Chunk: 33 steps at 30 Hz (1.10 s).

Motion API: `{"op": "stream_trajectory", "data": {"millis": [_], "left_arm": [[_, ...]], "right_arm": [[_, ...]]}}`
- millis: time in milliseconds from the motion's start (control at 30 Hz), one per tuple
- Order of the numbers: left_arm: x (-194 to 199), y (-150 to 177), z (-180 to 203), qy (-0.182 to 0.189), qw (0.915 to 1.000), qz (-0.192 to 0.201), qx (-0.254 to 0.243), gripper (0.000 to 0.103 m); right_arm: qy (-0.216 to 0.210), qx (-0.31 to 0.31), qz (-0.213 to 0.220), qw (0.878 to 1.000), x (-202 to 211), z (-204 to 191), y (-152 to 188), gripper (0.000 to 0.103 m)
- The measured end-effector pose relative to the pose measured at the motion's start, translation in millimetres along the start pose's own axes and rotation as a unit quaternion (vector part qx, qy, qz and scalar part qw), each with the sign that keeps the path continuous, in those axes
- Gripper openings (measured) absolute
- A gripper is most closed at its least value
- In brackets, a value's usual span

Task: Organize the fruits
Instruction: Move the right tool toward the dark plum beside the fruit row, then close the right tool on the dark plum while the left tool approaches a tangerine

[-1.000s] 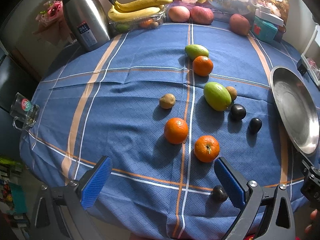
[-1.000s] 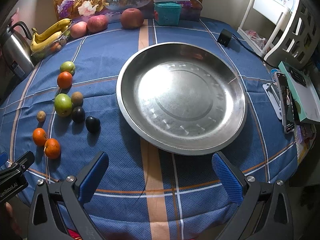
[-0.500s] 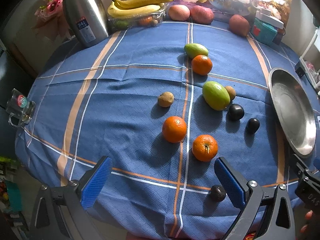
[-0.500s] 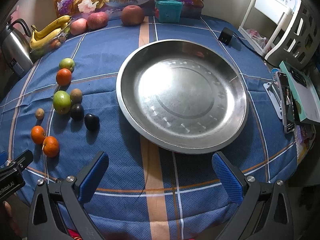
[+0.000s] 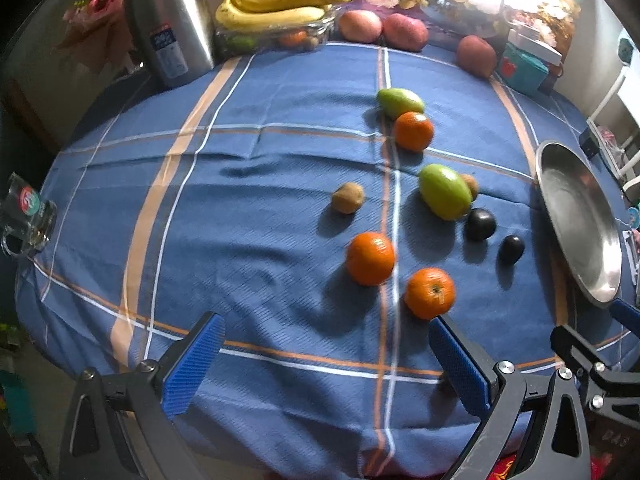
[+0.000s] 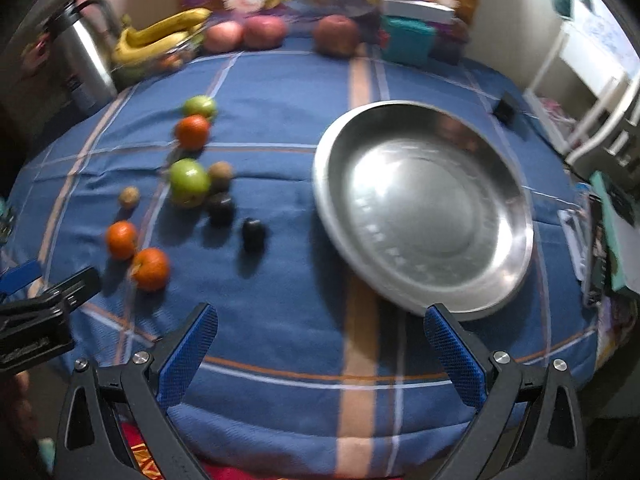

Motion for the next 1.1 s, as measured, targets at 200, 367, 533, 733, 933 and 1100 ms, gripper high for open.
{"op": "stream_trajectory", "data": {"millis": [200, 367, 533, 733, 933, 1100], "left_arm": [[-7.0, 11.8, -18.8, 0.005, 0.9998, -0.014, 0.015, 0.103], [-13.7, 22.0, -27.7, 0.002, 0.9995, -0.029, 0.01, 0.103], [-13.3, 27.8, -28.8, 0.006, 0.9995, -0.029, 0.01, 0.103], [-13.5, 33.5, -33.0, 0.006, 0.9995, -0.029, 0.014, 0.103], [-12.2, 33.5, -43.0, 0.007, 0.9996, -0.022, 0.016, 0.103], [-8.6, 35.1, -44.7, 0.006, 0.9997, -0.02, 0.014, 0.103]], "right_arm": [[-0.025, 0.035, -0.024, 0.999, -2.3, -34.7, 5.1, 0.103], [-0.027, 0.07, -0.038, 0.996, -5.4, -60.7, 13.7, 0.103], [-0.033, 0.097, -0.043, 0.994, -6.3, -79.2, 20.2, 0.103], [-0.04, 0.121, -0.053, 0.99, -9.7, -100.4, 29.5, 0.103], [-0.058, 0.138, -0.067, 0.986, -16.9, -119.1, 38.5, 0.103], [-0.07, 0.155, -0.069, 0.983, -18.3, -130.4, 38.6, 0.103]]}}
Point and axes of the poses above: each gripper's, at about its wrist camera, not at the fingertips, and x roughly against the way its jaws point, z to its right, y to its underside, the point moved 8 cm from there along -x, roughly the way its jaws point, and after that the axes turned 14 degrees about y, right-handed, at the moved point
